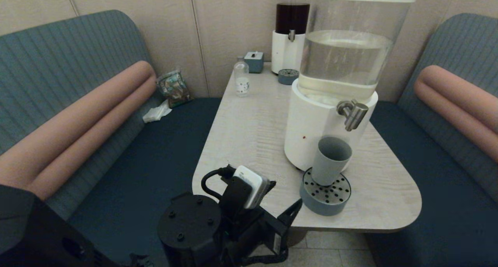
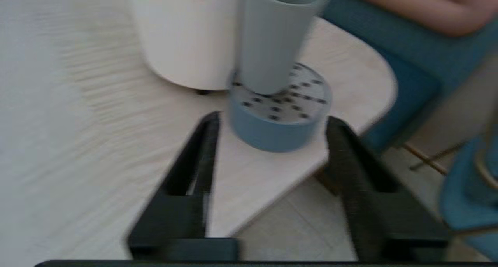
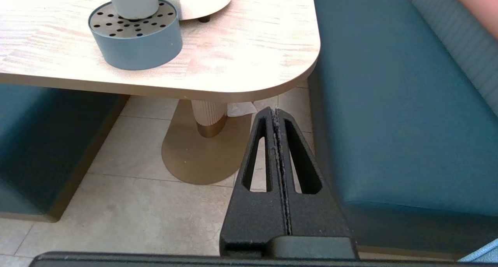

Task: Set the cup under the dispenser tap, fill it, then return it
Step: Place the cup next to the water dispenser

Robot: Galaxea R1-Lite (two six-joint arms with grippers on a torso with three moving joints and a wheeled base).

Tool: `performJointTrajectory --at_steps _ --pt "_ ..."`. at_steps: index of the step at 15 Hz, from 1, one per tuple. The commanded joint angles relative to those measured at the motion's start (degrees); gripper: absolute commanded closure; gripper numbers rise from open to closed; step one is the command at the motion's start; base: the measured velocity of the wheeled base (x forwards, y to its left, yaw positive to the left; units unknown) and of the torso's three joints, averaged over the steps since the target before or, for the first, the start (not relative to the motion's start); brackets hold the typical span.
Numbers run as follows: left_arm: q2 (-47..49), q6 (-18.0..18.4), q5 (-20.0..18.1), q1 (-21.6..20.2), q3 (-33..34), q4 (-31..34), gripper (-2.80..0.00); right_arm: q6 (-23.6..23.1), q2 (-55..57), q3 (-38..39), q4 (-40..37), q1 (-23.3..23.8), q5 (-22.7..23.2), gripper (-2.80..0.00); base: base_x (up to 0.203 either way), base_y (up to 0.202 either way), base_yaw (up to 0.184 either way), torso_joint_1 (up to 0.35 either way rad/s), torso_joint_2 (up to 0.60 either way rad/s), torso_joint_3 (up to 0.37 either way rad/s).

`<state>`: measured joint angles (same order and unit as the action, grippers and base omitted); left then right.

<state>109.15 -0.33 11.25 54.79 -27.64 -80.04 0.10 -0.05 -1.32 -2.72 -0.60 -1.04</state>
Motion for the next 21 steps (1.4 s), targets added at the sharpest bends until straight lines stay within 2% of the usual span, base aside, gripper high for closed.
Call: performJointTrajectory --at_steps 1,3,9,12,14,16,21 --pt "-1.51 -0.1 0.65 2.11 1.09 -0.53 -2.8 -0.01 -0.04 0.0 -0.01 -0.02 -0.02 0.0 0.0 0.0 0.0 0.0 0.0 0.0" --pt "-1.52 -0.02 2.55 3.57 0.35 -0.4 -2.8 -0.01 -0.04 0.0 -0.01 -0.02 -0.02 0.0 0.0 0.0 0.0 0.0 0.0 0.0" --pt "2.37 -0.13 2.58 4.99 -2.78 -0.56 -2.8 -0.01 -0.13 0.0 -0.01 -0.02 -0.02 0.0 0.0 0.0 0.0 0.0 0.0 0.0" --pt "5.92 1.2 2.42 5.7 -2.78 -3.46 -2.8 -0.01 -0.13 0.0 -0.01 -0.02 -0.02 0.0 0.0 0.0 0.0 0.0 0.0 0.0" --pt "8.83 3.86 2.33 6.2 -1.97 -7.26 -2.8 -0.01 -0.13 0.0 -0.01 -0.02 -0.02 0.0 0.0 0.0 0.0 0.0 0.0 0.0" --pt "10.52 6.03 2.39 6.47 -1.85 -7.62 -2.8 -0.01 -0.13 0.0 -0.01 -0.02 -0.02 0.0 0.0 0.0 0.0 0.0 0.0 0.0" --pt "11.81 6.08 2.2 6.56 -4.73 -7.62 -2.8 -0.01 -0.04 0.0 -0.01 -0.02 -0.02 0.0 0.0 0.0 0.0 0.0 0.0 0.0"
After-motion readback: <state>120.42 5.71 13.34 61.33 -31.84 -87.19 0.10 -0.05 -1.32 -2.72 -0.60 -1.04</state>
